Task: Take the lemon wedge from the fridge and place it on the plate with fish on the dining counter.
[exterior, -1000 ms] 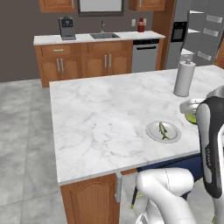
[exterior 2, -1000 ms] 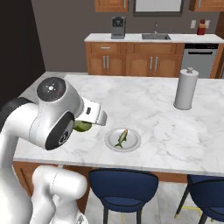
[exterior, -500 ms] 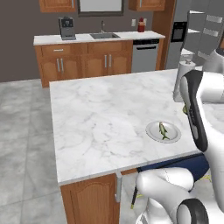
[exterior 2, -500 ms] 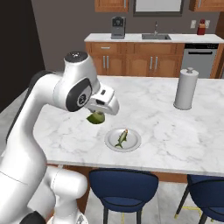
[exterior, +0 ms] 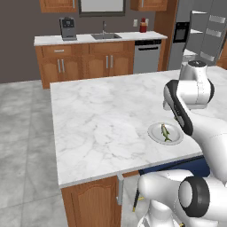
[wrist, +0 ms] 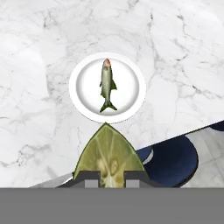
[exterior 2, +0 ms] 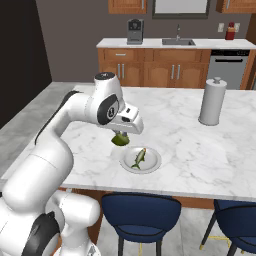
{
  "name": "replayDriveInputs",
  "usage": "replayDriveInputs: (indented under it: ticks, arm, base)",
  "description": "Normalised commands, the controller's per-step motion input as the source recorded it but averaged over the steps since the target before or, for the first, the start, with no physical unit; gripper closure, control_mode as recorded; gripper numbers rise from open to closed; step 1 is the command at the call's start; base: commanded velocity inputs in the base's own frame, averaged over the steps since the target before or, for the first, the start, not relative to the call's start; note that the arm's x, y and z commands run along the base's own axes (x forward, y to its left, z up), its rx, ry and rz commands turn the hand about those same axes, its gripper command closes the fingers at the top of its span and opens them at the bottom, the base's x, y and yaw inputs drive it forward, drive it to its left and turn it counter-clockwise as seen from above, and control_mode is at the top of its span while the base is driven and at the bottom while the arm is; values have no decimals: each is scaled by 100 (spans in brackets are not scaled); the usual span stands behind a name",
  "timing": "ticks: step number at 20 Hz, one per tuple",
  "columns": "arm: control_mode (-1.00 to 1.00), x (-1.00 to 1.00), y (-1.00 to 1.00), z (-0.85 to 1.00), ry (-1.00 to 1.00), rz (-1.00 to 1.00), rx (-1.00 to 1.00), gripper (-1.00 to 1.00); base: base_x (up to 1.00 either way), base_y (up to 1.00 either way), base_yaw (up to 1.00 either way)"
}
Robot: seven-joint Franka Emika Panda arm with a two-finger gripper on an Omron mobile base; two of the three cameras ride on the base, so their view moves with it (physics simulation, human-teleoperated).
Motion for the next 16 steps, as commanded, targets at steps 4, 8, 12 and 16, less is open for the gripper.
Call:
replayDriveInputs:
  ticks: [4, 8, 12, 16]
  arm:
    - [-100, 100, -21, -92, -7, 0, -6, 100]
    - [-100, 94, -14, -83, -11, 0, 0, 100]
    - [-100, 58, -52, -49, -2, 1, 3, 100]
    - [-100, 22, -56, -16, 0, 4, 10, 100]
  base:
    - [0, 0, 0]
    - [0, 0, 0]
    - [0, 0, 0]
    - [0, 0, 0]
